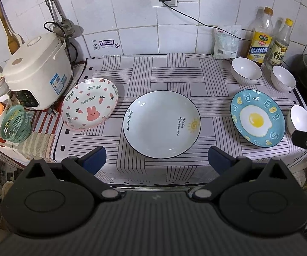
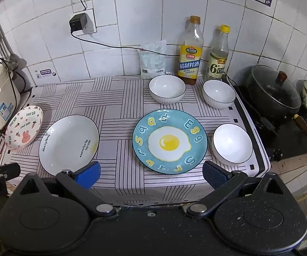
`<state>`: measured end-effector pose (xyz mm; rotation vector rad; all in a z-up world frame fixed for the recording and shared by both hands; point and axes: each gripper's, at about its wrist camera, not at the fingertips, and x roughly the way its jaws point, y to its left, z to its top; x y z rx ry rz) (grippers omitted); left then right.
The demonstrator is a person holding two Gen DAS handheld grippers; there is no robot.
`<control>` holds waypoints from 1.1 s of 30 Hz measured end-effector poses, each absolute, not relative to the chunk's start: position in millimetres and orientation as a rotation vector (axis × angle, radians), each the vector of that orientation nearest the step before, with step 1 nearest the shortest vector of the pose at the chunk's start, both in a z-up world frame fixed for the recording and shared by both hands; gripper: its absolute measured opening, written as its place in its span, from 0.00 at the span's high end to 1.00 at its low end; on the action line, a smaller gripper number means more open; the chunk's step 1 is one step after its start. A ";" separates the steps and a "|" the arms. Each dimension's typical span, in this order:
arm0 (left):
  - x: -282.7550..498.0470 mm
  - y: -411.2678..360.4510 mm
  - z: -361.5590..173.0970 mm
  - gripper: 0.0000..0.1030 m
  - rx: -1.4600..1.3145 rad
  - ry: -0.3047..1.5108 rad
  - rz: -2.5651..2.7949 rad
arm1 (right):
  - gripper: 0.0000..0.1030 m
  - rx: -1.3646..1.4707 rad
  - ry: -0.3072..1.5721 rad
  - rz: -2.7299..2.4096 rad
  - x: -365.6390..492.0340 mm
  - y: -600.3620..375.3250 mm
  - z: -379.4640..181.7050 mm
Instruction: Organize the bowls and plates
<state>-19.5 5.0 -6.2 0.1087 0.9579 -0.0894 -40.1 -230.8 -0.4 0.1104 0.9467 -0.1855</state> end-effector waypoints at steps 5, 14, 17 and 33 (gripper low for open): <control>-21.4 2.9 -6.9 0.00 0.110 0.961 -0.093 | 0.00 0.107 0.948 -0.180 -39.7 -229.3 -1.1; -21.9 1.5 -9.1 0.00 0.118 0.973 -0.091 | 0.00 0.109 0.949 -0.173 -40.6 -232.0 -1.3; -21.3 0.9 -8.8 0.00 0.120 0.972 -0.092 | 0.00 0.112 0.949 -0.184 -42.2 -236.6 -1.5; -24.7 -3.7 -4.7 0.00 0.121 0.956 -0.104 | 0.00 0.078 0.940 -0.238 -45.9 -246.4 -1.0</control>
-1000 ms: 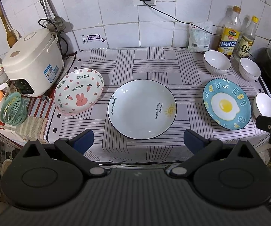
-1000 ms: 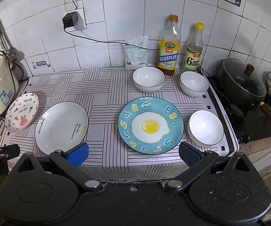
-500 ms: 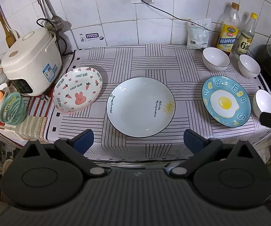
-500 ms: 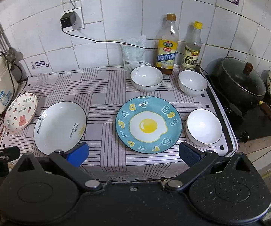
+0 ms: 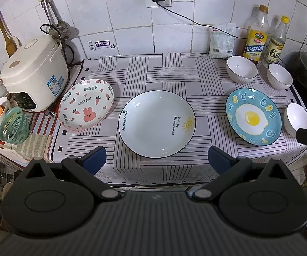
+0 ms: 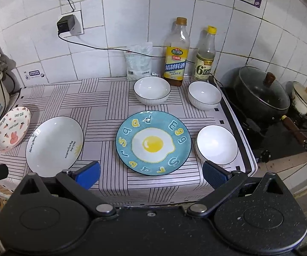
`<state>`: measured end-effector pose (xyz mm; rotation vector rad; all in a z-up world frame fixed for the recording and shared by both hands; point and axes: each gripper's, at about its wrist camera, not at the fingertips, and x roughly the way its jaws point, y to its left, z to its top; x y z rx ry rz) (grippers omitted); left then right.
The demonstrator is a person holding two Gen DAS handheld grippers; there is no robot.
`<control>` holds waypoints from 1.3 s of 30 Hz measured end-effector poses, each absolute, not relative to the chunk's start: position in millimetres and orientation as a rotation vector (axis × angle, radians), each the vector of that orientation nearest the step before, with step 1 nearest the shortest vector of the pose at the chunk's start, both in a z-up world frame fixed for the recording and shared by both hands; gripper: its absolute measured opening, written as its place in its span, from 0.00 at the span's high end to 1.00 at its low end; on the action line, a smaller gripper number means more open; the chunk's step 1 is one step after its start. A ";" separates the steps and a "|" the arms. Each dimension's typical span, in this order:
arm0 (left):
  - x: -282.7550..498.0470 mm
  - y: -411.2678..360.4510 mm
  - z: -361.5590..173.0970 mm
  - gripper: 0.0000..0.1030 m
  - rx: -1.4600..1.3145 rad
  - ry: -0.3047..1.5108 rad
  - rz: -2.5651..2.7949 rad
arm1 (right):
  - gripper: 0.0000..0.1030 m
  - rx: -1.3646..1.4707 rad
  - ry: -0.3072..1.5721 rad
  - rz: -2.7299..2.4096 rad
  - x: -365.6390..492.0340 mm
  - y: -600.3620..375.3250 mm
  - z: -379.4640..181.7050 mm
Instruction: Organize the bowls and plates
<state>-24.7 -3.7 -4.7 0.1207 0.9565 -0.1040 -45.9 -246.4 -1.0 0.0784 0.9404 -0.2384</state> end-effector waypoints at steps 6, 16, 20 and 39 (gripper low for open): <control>-25.0 -4.9 -4.4 0.00 0.118 0.957 -0.103 | 0.00 0.079 0.929 -0.217 -47.1 -246.5 -1.1; -7.2 19.3 -12.4 0.00 0.197 0.910 -0.149 | 0.00 0.009 0.705 -0.044 -38.9 -235.1 -8.4; 12.8 37.7 -30.2 0.00 0.191 0.901 -0.130 | 0.00 0.030 0.611 0.099 -20.0 -236.1 -28.6; 116.2 99.7 -154.1 0.04 0.070 1.060 0.003 | 0.15 0.193 0.789 0.422 72.6 -189.4 -174.2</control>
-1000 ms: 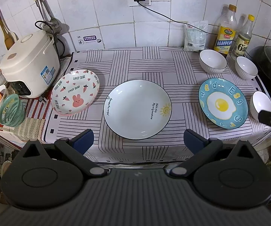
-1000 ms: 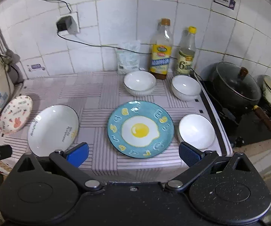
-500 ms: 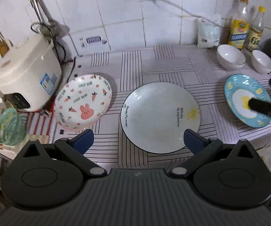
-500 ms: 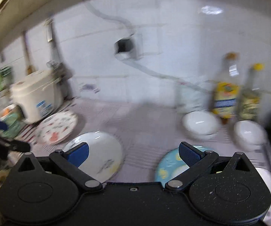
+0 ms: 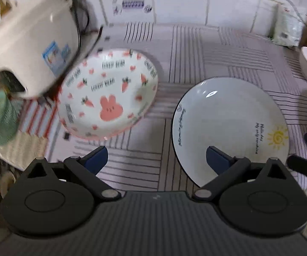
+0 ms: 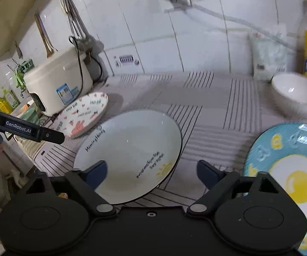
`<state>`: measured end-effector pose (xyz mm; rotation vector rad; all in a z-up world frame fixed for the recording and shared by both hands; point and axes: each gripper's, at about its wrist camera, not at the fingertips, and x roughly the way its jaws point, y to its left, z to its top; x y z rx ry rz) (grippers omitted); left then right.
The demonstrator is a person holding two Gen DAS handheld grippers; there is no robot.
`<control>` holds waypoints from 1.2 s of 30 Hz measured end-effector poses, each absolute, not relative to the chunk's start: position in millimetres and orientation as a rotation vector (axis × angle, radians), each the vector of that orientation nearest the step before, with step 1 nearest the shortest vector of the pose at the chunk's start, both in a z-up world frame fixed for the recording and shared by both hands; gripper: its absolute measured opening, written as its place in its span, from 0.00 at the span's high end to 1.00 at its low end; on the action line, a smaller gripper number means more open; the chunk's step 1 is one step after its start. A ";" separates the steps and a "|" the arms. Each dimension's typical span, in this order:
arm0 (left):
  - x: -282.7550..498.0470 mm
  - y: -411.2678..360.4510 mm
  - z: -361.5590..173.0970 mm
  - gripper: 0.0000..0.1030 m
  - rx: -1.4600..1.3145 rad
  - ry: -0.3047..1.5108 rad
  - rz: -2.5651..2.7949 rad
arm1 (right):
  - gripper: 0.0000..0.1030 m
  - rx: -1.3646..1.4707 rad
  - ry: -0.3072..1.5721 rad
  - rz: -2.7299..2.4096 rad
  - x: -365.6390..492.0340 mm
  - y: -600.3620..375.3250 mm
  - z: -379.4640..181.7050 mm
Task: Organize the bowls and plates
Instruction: 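Reach both grippers to the rim of the white Morning Honey plate and grasp, then lift the white plate with both grippers and carry it toward the wall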
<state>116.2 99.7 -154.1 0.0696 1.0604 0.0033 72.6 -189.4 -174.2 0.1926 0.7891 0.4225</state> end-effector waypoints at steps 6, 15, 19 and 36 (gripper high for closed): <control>121.4 100.8 -182.7 0.29 0.001 1.117 -0.025 | 0.43 0.251 0.874 0.439 93.3 -183.7 -202.1; 126.9 101.3 -200.9 0.69 -0.108 1.145 -0.057 | 0.76 0.355 0.970 0.430 108.6 -195.8 -221.4; 131.4 94.9 -205.0 0.71 -0.106 1.147 -0.078 | 0.77 0.348 0.961 0.419 108.9 -192.4 -222.3; 155.7 70.8 -186.9 0.70 0.086 1.177 -0.155 | 0.74 0.287 0.947 0.450 108.3 -186.9 -214.0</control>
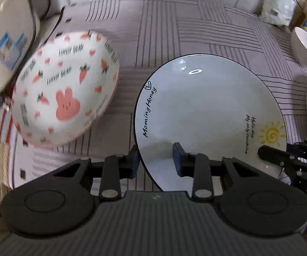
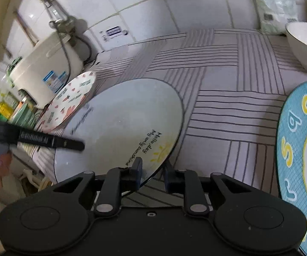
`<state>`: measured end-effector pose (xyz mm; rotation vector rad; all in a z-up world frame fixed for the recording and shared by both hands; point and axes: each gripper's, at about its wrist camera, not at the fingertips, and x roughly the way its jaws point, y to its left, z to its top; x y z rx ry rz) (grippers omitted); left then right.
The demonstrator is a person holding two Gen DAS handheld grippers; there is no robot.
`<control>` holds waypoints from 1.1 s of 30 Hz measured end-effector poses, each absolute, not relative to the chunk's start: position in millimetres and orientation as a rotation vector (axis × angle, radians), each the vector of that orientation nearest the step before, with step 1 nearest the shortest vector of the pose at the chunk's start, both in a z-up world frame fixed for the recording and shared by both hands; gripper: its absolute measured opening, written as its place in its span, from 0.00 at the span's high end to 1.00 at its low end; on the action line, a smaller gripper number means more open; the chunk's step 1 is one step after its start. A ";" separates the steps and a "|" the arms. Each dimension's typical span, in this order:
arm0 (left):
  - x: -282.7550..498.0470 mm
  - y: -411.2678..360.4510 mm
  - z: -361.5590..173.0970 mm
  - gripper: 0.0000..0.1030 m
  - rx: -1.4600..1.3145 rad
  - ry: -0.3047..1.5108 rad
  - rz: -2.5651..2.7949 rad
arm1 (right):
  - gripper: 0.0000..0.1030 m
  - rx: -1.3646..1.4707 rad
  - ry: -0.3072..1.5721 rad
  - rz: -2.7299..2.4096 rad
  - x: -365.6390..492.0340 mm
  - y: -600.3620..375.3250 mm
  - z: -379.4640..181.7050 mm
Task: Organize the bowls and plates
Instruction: 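Lift the white plate with both grippers and carry it toward the wall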
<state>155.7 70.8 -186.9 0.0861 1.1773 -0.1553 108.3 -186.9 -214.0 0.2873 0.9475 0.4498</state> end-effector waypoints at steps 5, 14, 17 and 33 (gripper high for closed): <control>169.2 58.8 -172.7 0.70 0.165 1.150 -0.229 | 0.73 0.327 0.891 0.402 100.6 -189.8 -210.0; 228.6 37.3 -151.9 0.70 0.266 1.114 -0.348 | 0.73 0.377 0.767 0.289 117.7 -199.9 -197.7; 249.4 31.5 -149.1 0.70 0.286 1.081 -0.380 | 0.73 0.372 0.743 0.260 132.5 -201.9 -195.0; 355.0 18.8 -182.4 0.69 0.215 1.147 -0.482 | 0.73 0.305 0.775 0.201 222.7 -218.1 -204.2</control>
